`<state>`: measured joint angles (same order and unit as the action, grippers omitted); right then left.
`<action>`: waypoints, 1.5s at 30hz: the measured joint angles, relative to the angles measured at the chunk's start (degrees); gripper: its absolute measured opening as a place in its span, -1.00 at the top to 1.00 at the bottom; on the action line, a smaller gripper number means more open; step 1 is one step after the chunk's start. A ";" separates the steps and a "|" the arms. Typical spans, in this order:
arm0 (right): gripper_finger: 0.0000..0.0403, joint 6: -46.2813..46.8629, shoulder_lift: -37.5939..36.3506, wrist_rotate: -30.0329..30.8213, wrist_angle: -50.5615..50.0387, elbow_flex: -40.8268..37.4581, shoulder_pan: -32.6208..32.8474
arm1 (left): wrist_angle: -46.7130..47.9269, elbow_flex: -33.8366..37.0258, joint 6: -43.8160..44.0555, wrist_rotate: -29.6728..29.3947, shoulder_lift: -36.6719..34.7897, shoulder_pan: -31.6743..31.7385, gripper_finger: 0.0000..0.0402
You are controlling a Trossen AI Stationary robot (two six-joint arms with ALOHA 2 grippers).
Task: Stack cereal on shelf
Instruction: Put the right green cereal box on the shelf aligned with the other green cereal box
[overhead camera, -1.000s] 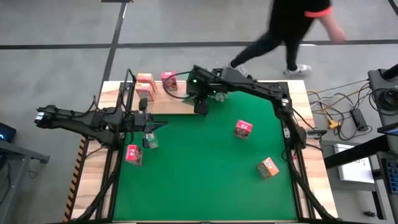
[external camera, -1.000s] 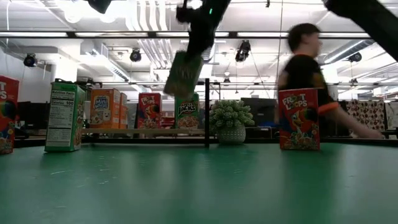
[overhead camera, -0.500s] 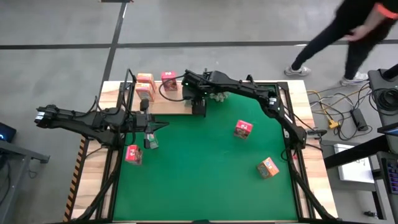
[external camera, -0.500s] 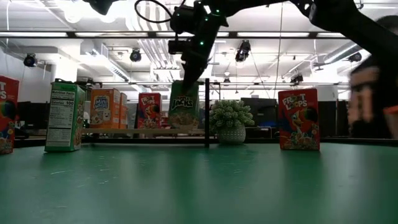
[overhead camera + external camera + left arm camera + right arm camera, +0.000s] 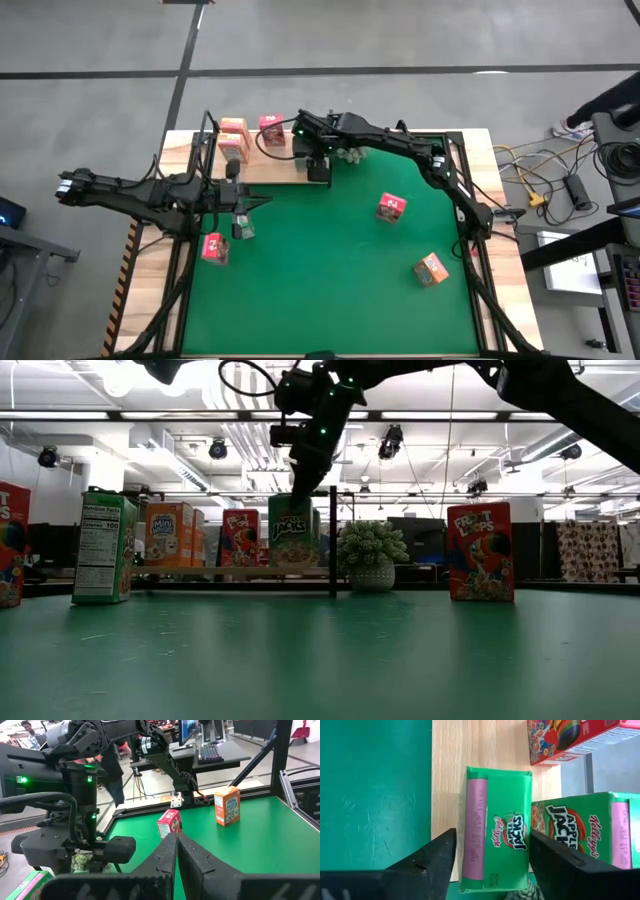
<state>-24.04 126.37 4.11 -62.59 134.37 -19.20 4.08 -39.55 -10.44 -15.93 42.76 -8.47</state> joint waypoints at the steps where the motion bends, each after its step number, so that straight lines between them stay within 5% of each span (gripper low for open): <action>1: -0.12 -0.01 0.00 0.00 0.20 0.00 0.01 | 0.00 0.00 0.00 0.00 0.00 0.00 1.00; 10: -0.26 0.18 -0.49 0.43 0.31 -0.02 0.04 | 0.15 -0.02 0.00 0.00 0.00 0.00 1.00; 21: -0.13 2.24 -2.78 0.40 0.82 0.55 0.88 | 0.33 -0.04 0.00 0.00 0.01 0.00 1.00; 27: 0.11 3.08 -3.45 0.40 3.87 0.57 1.18 | 0.30 -0.04 -0.09 0.00 0.00 0.00 1.00; 37: 0.89 1.21 -2.38 0.41 7.93 0.13 1.18 | 0.98 -0.04 -0.20 0.00 0.02 0.00 1.00; 45: 0.94 1.55 -2.38 0.43 6.42 0.02 0.81 | 1.55 -0.04 -0.20 0.00 0.02 0.00 1.00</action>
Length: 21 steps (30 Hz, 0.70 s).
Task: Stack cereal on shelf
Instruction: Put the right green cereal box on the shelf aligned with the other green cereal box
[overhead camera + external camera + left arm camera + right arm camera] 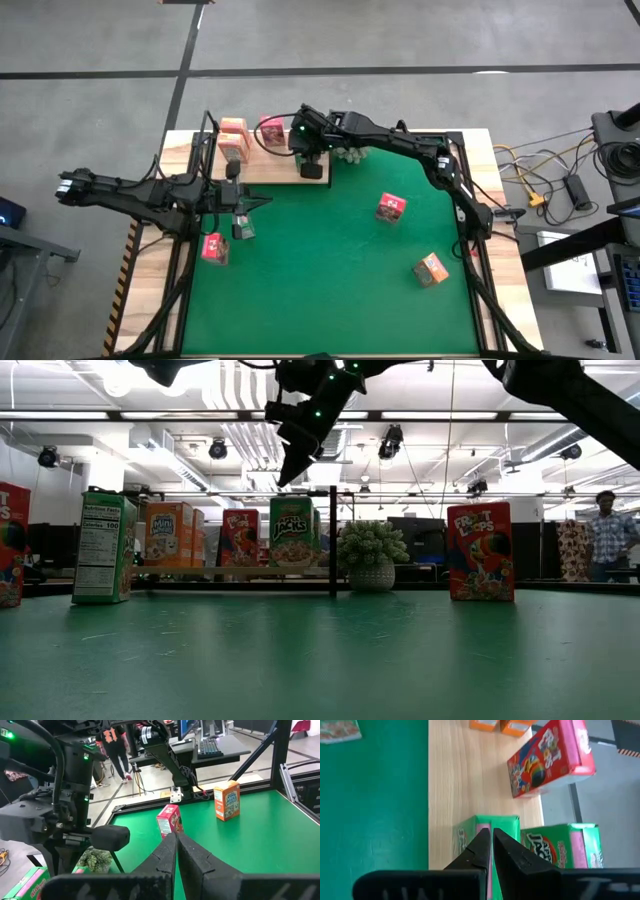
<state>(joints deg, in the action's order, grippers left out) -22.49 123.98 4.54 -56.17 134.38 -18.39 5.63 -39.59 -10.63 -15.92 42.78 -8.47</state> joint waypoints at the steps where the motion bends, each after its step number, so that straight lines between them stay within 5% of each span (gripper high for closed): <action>1: 0.94 0.03 0.00 0.02 -0.25 -0.25 -0.05 | 0.00 0.00 0.00 0.00 0.00 -0.02 1.00; 21: 0.94 -3.30 -0.17 2.06 2.69 -6.20 -0.76 | 0.07 0.00 0.00 0.00 0.00 0.00 1.00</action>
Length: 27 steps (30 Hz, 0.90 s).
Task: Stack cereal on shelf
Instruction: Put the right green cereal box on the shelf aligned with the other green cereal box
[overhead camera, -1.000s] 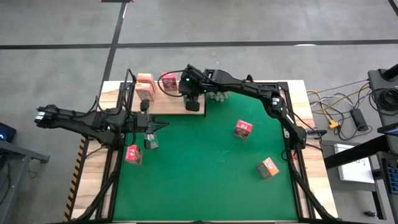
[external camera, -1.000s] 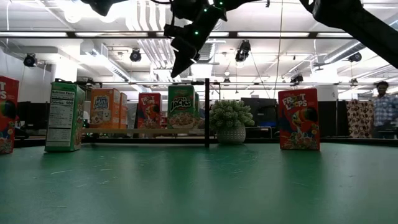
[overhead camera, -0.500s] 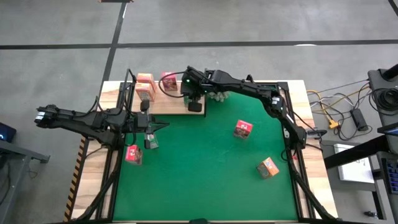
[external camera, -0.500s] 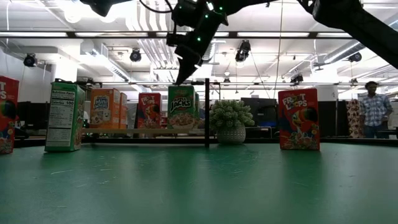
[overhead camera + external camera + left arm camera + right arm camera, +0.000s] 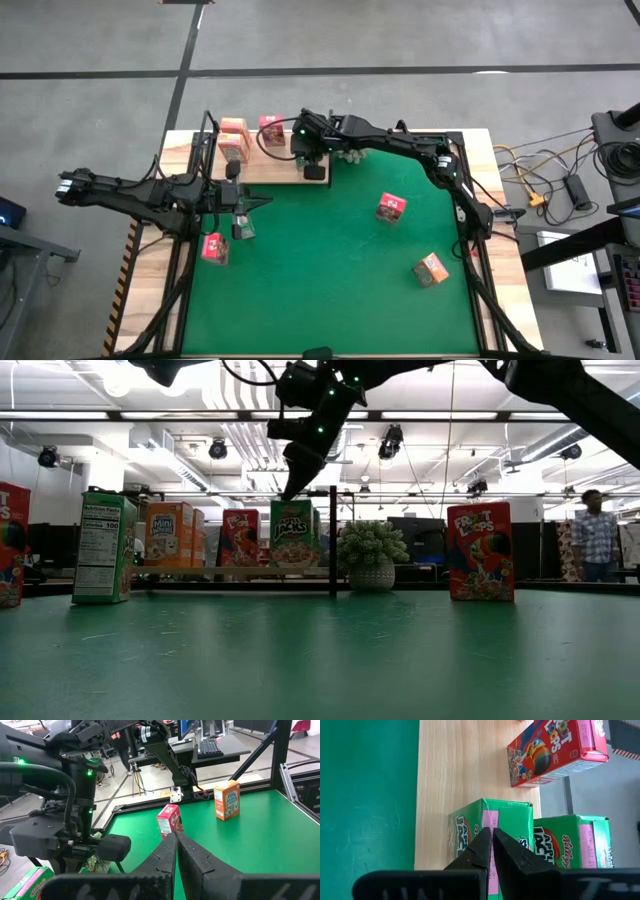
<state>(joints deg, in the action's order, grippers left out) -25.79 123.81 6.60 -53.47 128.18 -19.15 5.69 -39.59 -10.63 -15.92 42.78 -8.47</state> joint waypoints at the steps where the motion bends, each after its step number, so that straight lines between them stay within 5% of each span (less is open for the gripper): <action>1: 0.94 -0.60 0.02 0.02 0.00 0.00 -0.02 | 0.00 0.00 0.00 0.00 -0.02 0.00 1.00; 27: 0.94 -5.55 0.17 0.87 -0.17 -0.02 -1.40 | 0.38 0.00 -0.01 0.00 0.00 -0.01 1.00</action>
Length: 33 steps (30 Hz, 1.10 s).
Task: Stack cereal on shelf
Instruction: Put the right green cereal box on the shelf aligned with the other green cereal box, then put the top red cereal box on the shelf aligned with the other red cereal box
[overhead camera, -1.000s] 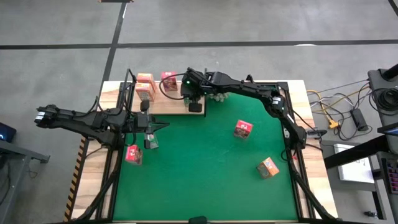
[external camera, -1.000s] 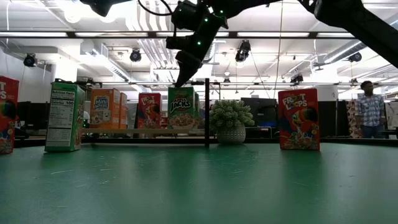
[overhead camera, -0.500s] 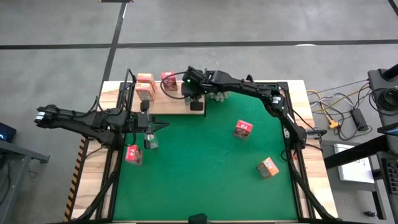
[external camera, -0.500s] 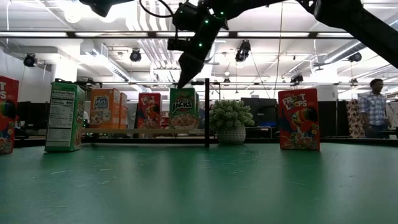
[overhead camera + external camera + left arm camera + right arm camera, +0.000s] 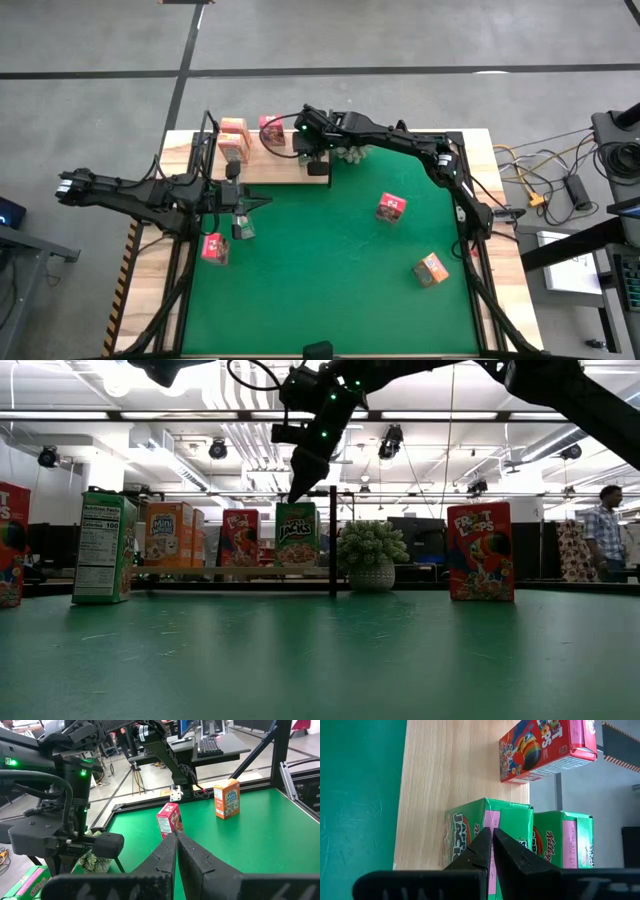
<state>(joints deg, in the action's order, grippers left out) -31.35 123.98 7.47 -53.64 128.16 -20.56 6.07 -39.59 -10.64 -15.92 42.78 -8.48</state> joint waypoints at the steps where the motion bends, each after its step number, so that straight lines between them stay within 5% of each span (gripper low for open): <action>1: 0.94 -0.12 0.00 0.00 0.01 0.00 0.00 | -0.01 0.00 0.00 0.00 0.00 0.00 1.00; 33: 0.94 4.66 -5.73 -0.11 0.60 -0.28 3.52 | -0.02 0.00 0.16 0.00 0.00 0.01 1.00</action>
<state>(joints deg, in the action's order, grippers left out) -26.68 118.26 7.36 -53.04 127.88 -17.03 6.05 -39.59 -10.48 -15.92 42.78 -8.47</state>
